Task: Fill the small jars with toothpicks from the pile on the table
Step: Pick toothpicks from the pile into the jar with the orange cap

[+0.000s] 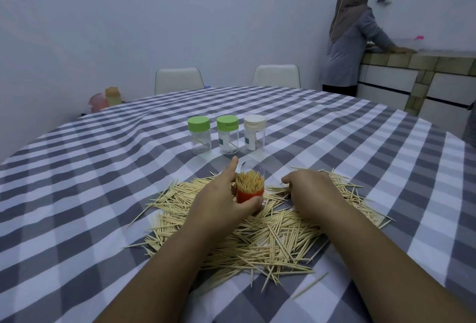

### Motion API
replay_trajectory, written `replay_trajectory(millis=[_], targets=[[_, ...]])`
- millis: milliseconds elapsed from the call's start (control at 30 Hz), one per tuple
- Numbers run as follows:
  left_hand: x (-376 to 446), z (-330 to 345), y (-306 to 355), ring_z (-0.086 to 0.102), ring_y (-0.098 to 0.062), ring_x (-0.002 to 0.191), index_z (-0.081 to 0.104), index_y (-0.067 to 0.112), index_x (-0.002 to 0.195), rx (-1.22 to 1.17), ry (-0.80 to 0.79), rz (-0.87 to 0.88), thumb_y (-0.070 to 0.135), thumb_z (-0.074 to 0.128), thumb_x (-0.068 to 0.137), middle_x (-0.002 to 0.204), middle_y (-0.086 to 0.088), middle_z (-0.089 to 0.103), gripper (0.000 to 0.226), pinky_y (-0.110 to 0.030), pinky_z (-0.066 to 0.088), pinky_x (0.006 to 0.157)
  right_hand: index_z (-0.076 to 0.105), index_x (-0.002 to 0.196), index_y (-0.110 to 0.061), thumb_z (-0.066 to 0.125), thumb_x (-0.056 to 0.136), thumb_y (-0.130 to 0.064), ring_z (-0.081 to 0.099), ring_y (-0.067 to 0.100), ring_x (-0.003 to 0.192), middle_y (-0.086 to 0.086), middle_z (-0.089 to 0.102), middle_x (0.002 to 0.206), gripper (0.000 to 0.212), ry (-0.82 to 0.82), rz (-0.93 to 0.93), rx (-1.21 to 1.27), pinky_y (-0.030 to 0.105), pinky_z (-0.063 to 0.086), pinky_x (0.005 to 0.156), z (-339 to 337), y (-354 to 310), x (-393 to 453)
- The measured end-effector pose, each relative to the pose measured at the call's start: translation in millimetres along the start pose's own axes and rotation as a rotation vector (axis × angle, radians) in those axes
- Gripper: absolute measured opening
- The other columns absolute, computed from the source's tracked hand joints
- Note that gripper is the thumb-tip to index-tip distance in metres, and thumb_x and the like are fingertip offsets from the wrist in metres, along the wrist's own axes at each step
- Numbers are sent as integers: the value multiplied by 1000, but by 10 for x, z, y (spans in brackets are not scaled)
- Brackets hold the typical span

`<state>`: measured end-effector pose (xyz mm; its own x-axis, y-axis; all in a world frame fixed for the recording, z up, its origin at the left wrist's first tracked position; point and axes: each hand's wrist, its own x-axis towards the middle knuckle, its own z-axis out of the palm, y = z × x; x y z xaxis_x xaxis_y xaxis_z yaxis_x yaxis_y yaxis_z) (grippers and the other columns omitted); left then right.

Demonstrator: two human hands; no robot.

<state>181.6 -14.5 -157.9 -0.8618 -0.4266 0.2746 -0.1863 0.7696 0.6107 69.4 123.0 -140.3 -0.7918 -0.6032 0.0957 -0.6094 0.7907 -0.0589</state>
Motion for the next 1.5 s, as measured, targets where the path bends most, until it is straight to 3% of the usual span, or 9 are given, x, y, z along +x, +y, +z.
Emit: replay_trajectory(millis=[200,300,400,567,767,933,1067,1200,1500], targets=[[-7,2,-10,51,-10,121,13,32,151,-15,1,4,49,71,77,140,2,49,96,-24,40,94,64,121,-20,54,91,-8,60,26,105,7,67,115,34,15,47,208,33,49,88,-22,-26,74],[-3,3,-13,51,-12,121,13,32,151,-12,3,9,50,71,77,138,1,51,96,-27,41,96,67,115,-20,51,94,-7,63,24,85,7,70,97,30,89,53,458,34,52,72,-30,-33,53],[0,4,-11,51,-11,120,12,32,151,-12,-1,14,50,70,78,138,2,51,96,-25,40,94,66,115,-23,48,97,-10,61,17,71,3,69,91,28,206,57,780,26,45,51,-39,-33,19],[-4,16,-20,52,-11,119,10,37,151,-8,10,37,52,70,78,137,3,52,96,-27,43,95,62,110,-10,52,94,-1,69,15,84,-1,66,83,21,345,27,1405,28,57,76,-67,-149,4],[-20,30,-28,57,-8,101,0,57,143,-37,10,85,53,70,77,116,10,60,96,-28,49,84,61,102,-12,52,93,0,71,16,89,2,67,89,18,467,-35,1804,23,56,73,-83,-302,-70],[-14,42,-26,57,-9,102,2,56,143,-11,-2,97,52,67,79,118,7,60,92,-28,48,85,61,99,-12,52,93,0,71,17,89,-4,68,81,17,519,-80,1855,27,57,80,-42,-379,-76],[-9,48,-26,53,-8,111,6,49,147,2,-7,126,52,65,82,130,9,54,88,-28,46,90,62,99,-16,53,93,-1,70,16,92,-4,73,80,19,476,-111,1734,29,55,83,6,-418,-58],[0,55,-40,51,-7,111,4,46,148,7,-5,133,51,61,85,132,10,51,85,-29,46,91,63,93,-25,58,91,-2,68,9,92,-1,73,88,23,404,-92,1611,19,53,81,58,-434,-48],[1,53,-41,59,-7,95,-9,47,146,-41,23,80,51,66,80,111,13,59,100,-27,49,79,66,92,-23,60,90,-3,66,12,85,-1,70,88,21,226,-24,1589,22,55,72,123,-436,-29]])
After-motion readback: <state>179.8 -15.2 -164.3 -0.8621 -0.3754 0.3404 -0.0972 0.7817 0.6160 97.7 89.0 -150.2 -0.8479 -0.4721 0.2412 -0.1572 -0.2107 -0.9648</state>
